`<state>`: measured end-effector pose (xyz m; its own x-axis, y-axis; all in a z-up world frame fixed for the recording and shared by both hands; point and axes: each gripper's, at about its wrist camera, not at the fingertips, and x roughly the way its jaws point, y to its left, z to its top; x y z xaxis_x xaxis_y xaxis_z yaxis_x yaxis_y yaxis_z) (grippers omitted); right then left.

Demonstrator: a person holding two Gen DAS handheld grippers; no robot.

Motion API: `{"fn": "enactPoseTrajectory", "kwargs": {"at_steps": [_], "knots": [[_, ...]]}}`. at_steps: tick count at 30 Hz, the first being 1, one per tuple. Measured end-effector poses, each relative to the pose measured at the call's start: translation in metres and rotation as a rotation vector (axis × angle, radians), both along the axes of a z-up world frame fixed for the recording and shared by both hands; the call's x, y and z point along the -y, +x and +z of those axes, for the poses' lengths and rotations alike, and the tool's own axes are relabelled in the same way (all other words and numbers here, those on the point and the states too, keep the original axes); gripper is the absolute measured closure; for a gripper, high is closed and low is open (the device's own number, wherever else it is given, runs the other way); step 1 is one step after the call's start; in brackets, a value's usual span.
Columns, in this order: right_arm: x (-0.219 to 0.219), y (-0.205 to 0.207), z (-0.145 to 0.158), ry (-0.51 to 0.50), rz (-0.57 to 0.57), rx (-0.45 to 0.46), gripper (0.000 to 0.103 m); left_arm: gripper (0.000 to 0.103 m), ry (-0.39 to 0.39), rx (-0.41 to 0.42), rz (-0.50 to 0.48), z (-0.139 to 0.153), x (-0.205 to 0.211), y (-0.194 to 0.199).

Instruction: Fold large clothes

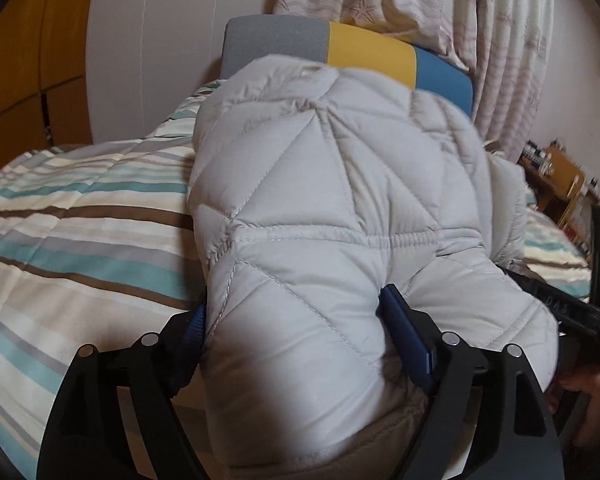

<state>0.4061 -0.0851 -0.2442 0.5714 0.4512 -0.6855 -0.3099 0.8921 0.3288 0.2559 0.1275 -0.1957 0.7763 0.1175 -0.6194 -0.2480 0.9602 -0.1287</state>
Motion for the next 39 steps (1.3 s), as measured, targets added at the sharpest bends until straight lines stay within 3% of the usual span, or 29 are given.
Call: {"fn": "enactPoseTrajectory", "kwargs": {"at_steps": [5, 6, 12, 17, 21, 26, 30, 34, 39], "knots": [[-0.01, 0.007, 0.007, -0.058, -0.023, -0.004, 0.008, 0.018, -0.042, -0.023, 0.024, 0.002, -0.005, 0.005], [-0.01, 0.006, 0.01, -0.052, -0.028, -0.01, 0.006, 0.014, -0.061, -0.024, 0.04, 0.004, -0.006, 0.002], [0.0, -0.033, 0.034, -0.045, -0.055, -0.003, 0.005, 0.01, -0.113, -0.02, 0.102, 0.018, 0.002, -0.02], [0.001, -0.054, 0.053, -0.071, -0.067, 0.039, 0.003, 0.007, -0.064, -0.017, 0.078, 0.025, 0.019, -0.028], [0.006, -0.062, 0.054, -0.104, -0.088, 0.045, 0.002, 0.006, 0.001, -0.07, 0.066, 0.019, 0.025, -0.02], [-0.002, -0.063, 0.03, -0.258, -0.064, 0.078, 0.003, 0.005, 0.032, -0.144, 0.055, 0.001, 0.026, -0.009], [0.003, -0.059, 0.022, -0.246, -0.068, 0.059, 0.002, 0.005, -0.004, -0.166, 0.085, 0.001, 0.026, -0.013], [0.012, -0.069, 0.037, -0.225, -0.061, 0.049, 0.002, 0.003, -0.071, -0.15, 0.109, 0.01, 0.024, -0.029], [0.019, -0.098, 0.053, -0.19, -0.046, 0.051, 0.002, 0.003, -0.06, -0.126, 0.117, 0.02, 0.033, -0.056]]}}
